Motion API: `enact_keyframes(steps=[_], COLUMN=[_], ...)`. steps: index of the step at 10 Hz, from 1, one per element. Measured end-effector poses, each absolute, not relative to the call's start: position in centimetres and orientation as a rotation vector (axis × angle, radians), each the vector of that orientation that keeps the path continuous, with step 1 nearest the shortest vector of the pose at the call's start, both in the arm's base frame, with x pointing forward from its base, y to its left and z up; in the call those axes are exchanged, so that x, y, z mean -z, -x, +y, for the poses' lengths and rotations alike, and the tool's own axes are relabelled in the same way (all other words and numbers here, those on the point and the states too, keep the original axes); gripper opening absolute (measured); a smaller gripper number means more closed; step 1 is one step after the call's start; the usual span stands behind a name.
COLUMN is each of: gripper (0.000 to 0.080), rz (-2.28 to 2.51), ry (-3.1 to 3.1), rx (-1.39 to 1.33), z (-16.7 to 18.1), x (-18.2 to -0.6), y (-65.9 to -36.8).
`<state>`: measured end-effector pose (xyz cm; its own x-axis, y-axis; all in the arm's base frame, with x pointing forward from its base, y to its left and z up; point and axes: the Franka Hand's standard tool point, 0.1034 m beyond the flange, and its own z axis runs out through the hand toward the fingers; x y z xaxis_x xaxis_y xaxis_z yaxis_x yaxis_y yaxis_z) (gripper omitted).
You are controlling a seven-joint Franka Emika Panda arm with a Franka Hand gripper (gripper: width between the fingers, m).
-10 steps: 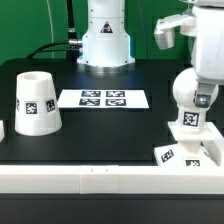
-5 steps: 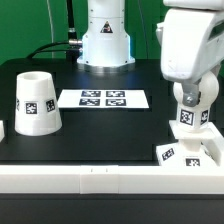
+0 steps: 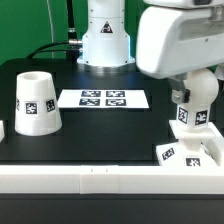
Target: Assemble lamp
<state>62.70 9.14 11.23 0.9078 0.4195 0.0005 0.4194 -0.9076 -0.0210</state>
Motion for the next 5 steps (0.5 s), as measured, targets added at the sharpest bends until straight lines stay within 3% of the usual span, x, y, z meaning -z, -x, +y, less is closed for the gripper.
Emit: enact_keyframes(steps=[5], gripper=[0.0577], rz=[-0.025], ry=[3.112], rx=[0.045], z=[8.81], x=[-11.26], y=[-62.89])
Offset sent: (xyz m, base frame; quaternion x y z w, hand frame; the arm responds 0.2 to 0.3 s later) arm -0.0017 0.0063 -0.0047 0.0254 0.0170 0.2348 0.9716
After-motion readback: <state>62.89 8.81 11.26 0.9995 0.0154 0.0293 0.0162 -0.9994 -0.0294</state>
